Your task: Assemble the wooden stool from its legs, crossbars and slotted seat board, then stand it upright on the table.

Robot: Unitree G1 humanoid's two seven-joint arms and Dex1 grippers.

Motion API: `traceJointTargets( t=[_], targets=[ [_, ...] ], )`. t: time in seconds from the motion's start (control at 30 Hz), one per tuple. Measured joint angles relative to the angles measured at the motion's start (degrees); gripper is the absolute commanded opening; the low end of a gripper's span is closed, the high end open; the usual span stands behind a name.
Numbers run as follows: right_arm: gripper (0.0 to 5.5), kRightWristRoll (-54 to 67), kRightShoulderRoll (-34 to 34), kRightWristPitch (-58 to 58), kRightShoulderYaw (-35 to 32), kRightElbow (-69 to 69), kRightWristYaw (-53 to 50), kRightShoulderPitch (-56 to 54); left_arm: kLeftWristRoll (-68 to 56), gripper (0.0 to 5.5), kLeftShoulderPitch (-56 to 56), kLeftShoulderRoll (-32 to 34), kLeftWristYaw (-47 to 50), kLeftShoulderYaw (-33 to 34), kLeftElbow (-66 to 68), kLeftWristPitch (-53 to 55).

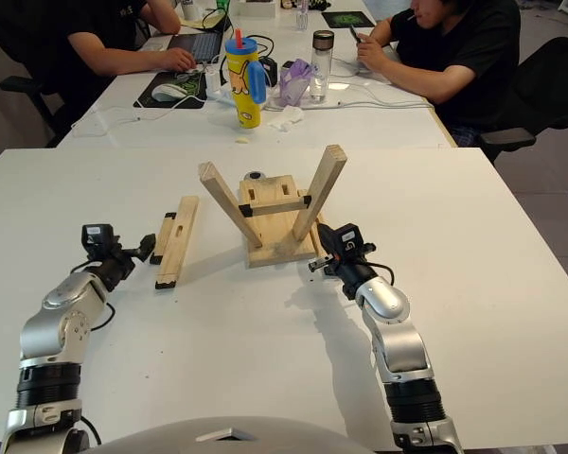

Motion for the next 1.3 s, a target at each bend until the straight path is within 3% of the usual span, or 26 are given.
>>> traceJointTargets(
  t=[0.23, 0.9, 1.13, 1.3],
  targets=[
    [0.00, -0.1, 0.0, 0.9, 0.6, -0.4, -0.1, 0.0, 0.3, 4.20, 0.3, 1.2, -3.0, -0.9, 0.0, 5.0],
    [0.00, -1.8, 0.9, 3.3, 3.5, -0.7, -1.2, 0.6, 3.1, 4.20, -5.3, 4.3, -8.9, -4.3, 8.2, 6.6],
    [0.00, -2.3, 1.8, 3.4, 4.1, -0.7, -1.9, 0.2, 6.2, 3.22, -7.4, 4.0, -9.6, -7.3, 11.0, 3.8],
    [0.00, -2.5, 2.7, 3.6, 4.0, -3.0, -3.4, 0.0, 4.7, 2.48, -6.6, 2.6, -9.1, -4.6, 11.4, 4.0]
  ],
)
